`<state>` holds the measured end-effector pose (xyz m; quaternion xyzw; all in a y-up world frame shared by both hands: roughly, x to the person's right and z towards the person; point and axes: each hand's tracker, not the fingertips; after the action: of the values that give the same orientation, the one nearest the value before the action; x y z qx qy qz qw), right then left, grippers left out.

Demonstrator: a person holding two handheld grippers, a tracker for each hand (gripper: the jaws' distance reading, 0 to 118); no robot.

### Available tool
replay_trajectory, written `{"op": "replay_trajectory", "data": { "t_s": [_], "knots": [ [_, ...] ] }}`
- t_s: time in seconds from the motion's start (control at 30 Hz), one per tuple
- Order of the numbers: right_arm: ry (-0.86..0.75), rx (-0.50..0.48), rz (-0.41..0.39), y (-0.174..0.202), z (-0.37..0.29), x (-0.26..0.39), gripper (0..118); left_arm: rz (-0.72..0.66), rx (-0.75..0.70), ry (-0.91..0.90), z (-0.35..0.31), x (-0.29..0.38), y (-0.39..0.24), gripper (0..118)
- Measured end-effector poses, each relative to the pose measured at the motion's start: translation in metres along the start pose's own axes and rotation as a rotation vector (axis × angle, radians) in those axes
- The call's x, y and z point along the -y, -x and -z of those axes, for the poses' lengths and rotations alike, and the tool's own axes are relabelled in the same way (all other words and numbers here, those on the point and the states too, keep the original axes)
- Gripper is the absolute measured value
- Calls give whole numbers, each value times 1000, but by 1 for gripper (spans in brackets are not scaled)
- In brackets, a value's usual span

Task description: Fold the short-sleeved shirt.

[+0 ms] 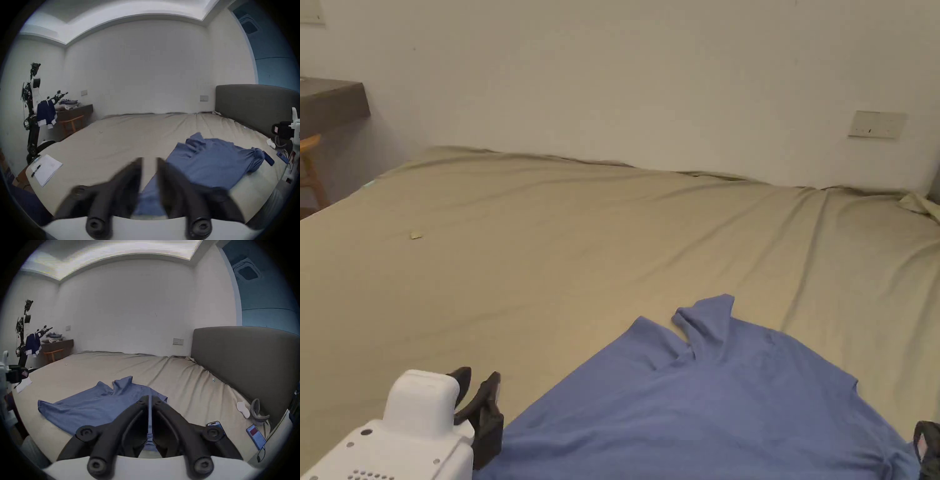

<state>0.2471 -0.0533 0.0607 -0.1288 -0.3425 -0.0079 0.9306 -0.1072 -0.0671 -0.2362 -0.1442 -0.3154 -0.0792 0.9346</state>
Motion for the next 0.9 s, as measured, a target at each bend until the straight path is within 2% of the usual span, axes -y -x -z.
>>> {"op": "replay_trajectory", "data": {
  "t_s": [0.03,0.07,0.1,0.17,0.23,0.3,0.43,0.53,0.57,0.6,0.63,0.67,0.77,0.83,0.87,0.9],
  "knots": [
    [9,0,-1,-1,1,0,6,-14,65,97,10,2,18,113],
    [22,-5,-14,-1,4,0,6,-34,122,191,25,10,38,118],
    [32,-16,-38,-1,7,1,6,-58,122,181,34,15,55,118],
    [48,-18,-69,1,12,2,6,-204,148,331,50,33,72,118],
    [71,-38,-77,3,15,3,6,-277,88,385,63,43,81,118],
    [85,-52,-73,4,18,5,6,-348,105,429,72,56,72,118],
    [136,-62,-65,4,29,10,6,-160,155,439,95,65,52,118],
    [171,-70,-56,1,38,14,6,-124,167,478,109,70,36,117],
    [189,-75,-49,-1,43,13,6,-129,182,501,113,71,32,103],
    [206,-81,-50,-3,49,13,6,-135,182,495,114,72,30,79],
    [225,-87,-59,-5,57,11,6,-139,182,494,115,73,28,38],
    [246,-98,-69,-7,67,9,6,-138,166,490,116,75,27,6],
    [303,-187,-99,-15,116,-4,6,-191,188,460,112,75,27,6],
    [370,-278,-69,-20,168,-19,6,-209,194,449,111,74,28,6],
    [396,-296,-76,-21,196,-28,16,-213,192,443,110,73,28,6],
    [445,-346,-87,-22,226,-37,37,-219,195,441,111,72,29,6]
  ]
}}
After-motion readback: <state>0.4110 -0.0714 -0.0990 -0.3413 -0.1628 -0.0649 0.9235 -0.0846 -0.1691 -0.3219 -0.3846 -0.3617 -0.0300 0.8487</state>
